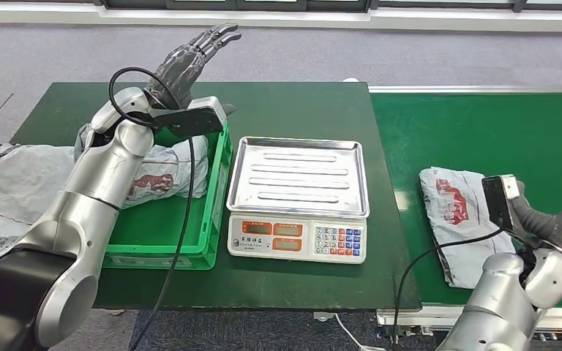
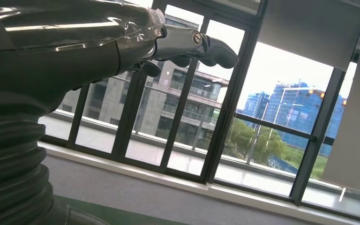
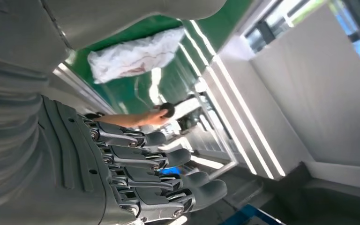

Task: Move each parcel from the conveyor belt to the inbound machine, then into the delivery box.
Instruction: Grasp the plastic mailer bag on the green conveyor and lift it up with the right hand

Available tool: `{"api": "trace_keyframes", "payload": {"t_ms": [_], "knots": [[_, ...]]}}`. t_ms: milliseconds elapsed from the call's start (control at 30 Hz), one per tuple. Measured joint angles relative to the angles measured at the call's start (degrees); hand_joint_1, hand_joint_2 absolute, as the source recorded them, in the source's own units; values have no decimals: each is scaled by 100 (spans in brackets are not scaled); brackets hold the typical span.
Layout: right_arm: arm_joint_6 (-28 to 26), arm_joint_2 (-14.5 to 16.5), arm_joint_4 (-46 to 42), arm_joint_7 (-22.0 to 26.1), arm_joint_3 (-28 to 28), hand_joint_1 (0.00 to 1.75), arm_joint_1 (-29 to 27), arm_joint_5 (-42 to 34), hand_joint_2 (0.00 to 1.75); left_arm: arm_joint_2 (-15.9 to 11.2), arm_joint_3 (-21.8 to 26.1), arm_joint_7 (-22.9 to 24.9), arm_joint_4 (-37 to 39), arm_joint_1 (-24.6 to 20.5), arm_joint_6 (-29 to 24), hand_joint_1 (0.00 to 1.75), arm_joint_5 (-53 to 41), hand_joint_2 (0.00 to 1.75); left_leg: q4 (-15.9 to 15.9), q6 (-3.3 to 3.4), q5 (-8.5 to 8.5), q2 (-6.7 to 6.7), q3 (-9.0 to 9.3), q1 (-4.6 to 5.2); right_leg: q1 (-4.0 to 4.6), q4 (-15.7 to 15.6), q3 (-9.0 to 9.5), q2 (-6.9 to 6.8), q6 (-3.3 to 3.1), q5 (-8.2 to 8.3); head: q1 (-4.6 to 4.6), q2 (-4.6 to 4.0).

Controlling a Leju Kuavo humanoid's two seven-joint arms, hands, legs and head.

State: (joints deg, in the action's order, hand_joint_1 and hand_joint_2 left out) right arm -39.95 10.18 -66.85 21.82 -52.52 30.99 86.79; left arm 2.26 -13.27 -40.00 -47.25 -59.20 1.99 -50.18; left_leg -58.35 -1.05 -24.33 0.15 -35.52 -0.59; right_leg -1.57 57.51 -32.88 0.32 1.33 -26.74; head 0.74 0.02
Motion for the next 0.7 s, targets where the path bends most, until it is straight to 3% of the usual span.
{"api": "trace_keyframes", "payload": {"t_ms": [133, 200, 333, 700], "knots": [[3, -525, 794, -2244, 504, 0, -14, 299, 175, 18, 90, -7, -414, 326, -213, 0, 20, 175, 1, 1, 0, -4, -5, 3, -3, 1, 2, -5, 3, -2, -1, 0], [2, -785, 1181, -2915, 865, 0, -5, 325, 175, 11, 177, -7, -669, 507, -268, 0, 20, 175, 1, 1, 0, 2, -6, 4, -4, 1, -2, -1, 3, -1, 0, 0], [2, -1119, 1703, -3238, 1381, 0, 14, 337, 175, 5, 286, -7, -1008, 715, -309, 0, 20, 175, 0, 5, 2, -12, -7, 4, -3, 0, 0, -14, 4, -2, 0, 0], [-1, -1570, 2856, -4074, 2124, 0, 259, 149, 175, -6, 545, -6, -1715, 1080, -527, 0, 11, 175, 1, 5, 2, -16, -9, 4, -3, 1, 1, -16, 4, -2, 0, 0]]}}
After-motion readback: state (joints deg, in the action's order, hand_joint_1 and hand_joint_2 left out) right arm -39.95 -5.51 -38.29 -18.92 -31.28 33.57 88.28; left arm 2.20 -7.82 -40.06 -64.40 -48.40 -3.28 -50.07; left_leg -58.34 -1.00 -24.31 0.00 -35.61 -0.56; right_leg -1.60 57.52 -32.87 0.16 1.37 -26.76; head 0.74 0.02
